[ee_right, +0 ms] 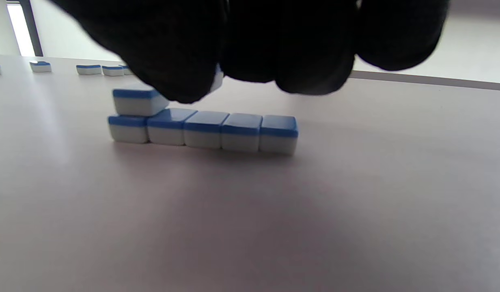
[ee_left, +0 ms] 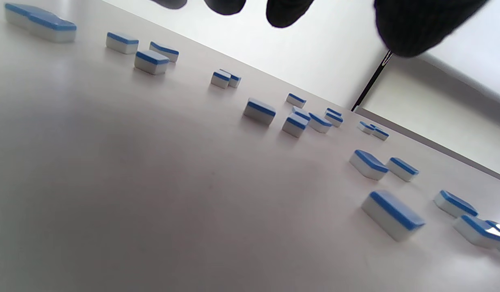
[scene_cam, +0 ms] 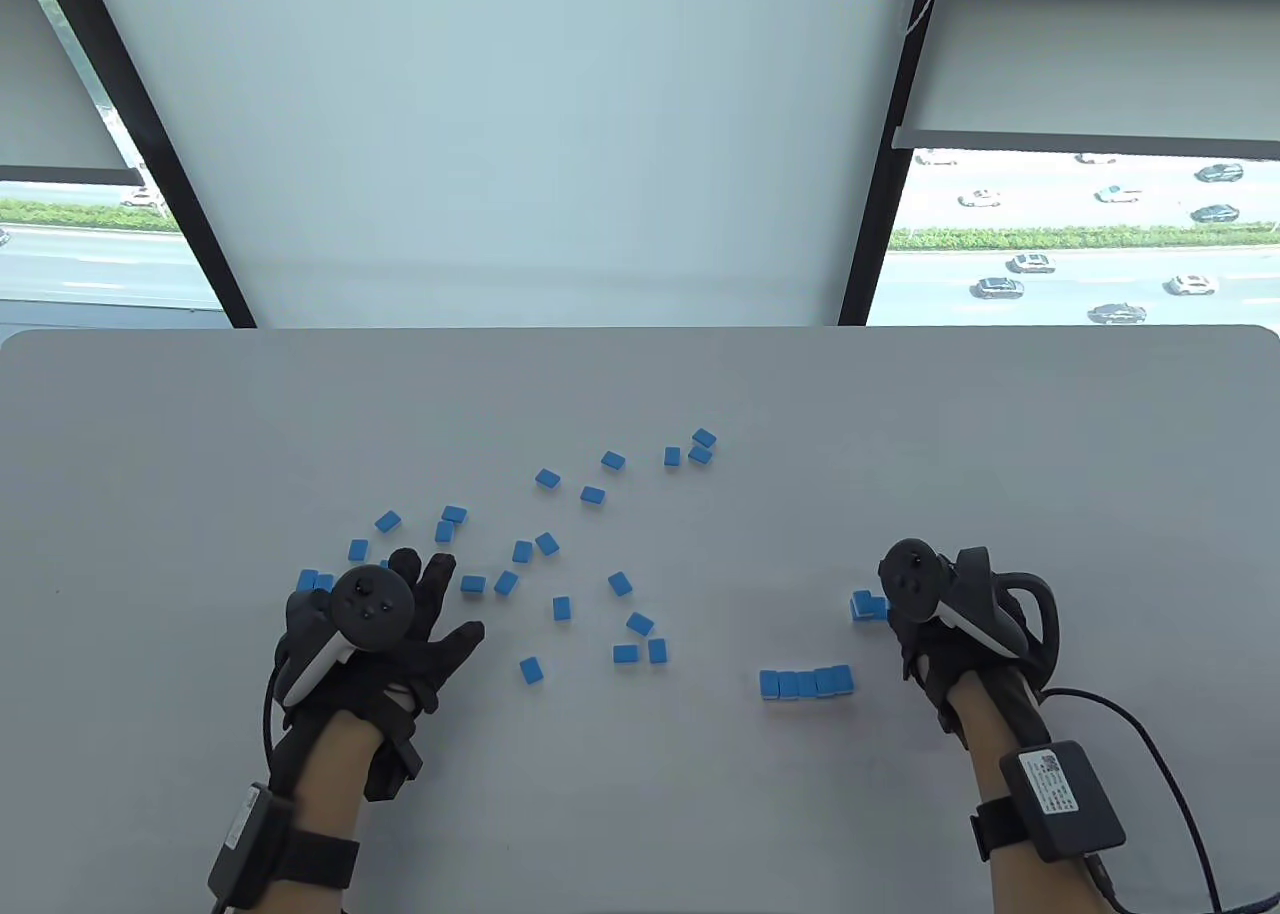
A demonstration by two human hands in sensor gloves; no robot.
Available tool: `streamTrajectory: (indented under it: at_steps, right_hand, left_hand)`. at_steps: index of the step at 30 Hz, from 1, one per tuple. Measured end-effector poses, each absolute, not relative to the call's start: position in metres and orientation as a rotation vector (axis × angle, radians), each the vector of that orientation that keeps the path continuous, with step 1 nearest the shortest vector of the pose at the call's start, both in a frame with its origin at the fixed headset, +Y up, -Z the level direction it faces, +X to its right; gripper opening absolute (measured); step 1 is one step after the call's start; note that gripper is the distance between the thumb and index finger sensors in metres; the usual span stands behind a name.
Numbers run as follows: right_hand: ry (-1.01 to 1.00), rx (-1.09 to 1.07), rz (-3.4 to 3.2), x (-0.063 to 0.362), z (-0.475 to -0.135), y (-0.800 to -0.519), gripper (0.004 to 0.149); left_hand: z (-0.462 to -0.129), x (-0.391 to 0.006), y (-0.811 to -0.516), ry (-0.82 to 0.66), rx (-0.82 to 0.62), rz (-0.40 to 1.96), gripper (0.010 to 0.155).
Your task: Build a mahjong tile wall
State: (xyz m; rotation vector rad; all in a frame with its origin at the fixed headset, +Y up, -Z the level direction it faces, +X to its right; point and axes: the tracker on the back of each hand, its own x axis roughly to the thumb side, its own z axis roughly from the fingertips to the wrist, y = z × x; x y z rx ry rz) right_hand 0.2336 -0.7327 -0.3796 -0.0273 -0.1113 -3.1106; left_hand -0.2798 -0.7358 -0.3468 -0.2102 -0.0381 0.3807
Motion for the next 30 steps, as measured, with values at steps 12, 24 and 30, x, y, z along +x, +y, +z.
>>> streamTrajectory:
  at_steps: [12,24,30]
  right_hand:
    - [-0.143,-0.043,-3.115,0.229,-0.383,-0.740,0.054]
    - [-0.177,-0.079,-3.160,0.228,-0.382,-0.738,0.058]
    - [-0.115,-0.189,-3.249,0.213,-0.368,-0.712,0.071]
  left_hand:
    - [-0.347,-0.279,-0.736,-0.039,-0.210,0.386,0.083]
    - [-0.346,-0.278,-0.735,-0.041,-0.210,0.380,0.083]
    - [-0.346,-0.279,-0.733,-0.039,-0.199,0.385,0.083]
